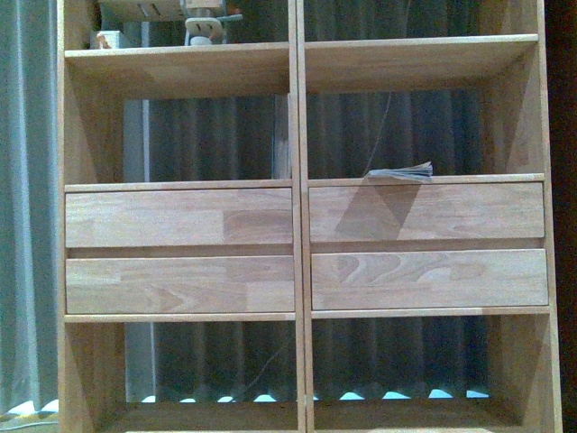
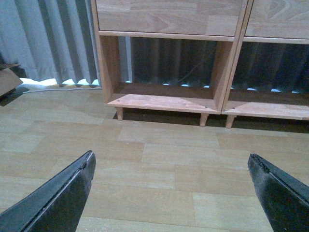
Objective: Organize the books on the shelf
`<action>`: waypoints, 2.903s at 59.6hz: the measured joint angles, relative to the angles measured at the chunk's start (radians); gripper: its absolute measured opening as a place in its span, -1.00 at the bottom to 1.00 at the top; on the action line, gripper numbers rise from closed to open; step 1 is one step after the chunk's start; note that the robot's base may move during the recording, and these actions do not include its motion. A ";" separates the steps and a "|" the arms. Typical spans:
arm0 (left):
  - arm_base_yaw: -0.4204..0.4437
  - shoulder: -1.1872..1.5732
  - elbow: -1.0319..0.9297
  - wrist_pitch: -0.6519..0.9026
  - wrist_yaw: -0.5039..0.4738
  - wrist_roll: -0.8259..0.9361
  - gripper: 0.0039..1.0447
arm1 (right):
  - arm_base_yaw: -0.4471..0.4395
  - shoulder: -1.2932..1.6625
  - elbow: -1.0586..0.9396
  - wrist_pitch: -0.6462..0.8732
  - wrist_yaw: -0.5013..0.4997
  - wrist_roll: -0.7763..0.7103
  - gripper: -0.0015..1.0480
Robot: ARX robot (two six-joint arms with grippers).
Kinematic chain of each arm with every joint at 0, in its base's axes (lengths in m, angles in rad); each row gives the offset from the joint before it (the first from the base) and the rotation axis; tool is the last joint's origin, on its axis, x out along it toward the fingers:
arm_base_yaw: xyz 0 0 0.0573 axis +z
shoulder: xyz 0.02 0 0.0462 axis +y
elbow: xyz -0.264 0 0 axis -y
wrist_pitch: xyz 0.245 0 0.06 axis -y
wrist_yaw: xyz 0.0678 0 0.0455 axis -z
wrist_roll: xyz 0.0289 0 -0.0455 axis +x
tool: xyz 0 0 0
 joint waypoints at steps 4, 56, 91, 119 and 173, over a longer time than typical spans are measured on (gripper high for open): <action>0.000 0.000 0.000 0.000 0.000 0.000 0.86 | 0.000 0.000 0.000 0.000 0.000 0.000 0.86; 0.000 0.000 0.000 0.000 0.000 0.000 0.86 | 0.000 0.000 0.000 0.000 0.000 0.000 0.86; 0.000 0.000 0.000 0.000 0.000 0.000 0.86 | 0.000 0.000 0.000 0.000 0.000 0.000 0.86; 0.000 0.000 0.000 0.000 0.000 0.000 0.86 | 0.000 0.000 0.000 0.000 0.000 0.000 0.86; 0.000 -0.001 0.000 0.000 0.002 0.001 0.86 | -0.125 0.150 0.066 -0.047 -0.383 0.164 0.86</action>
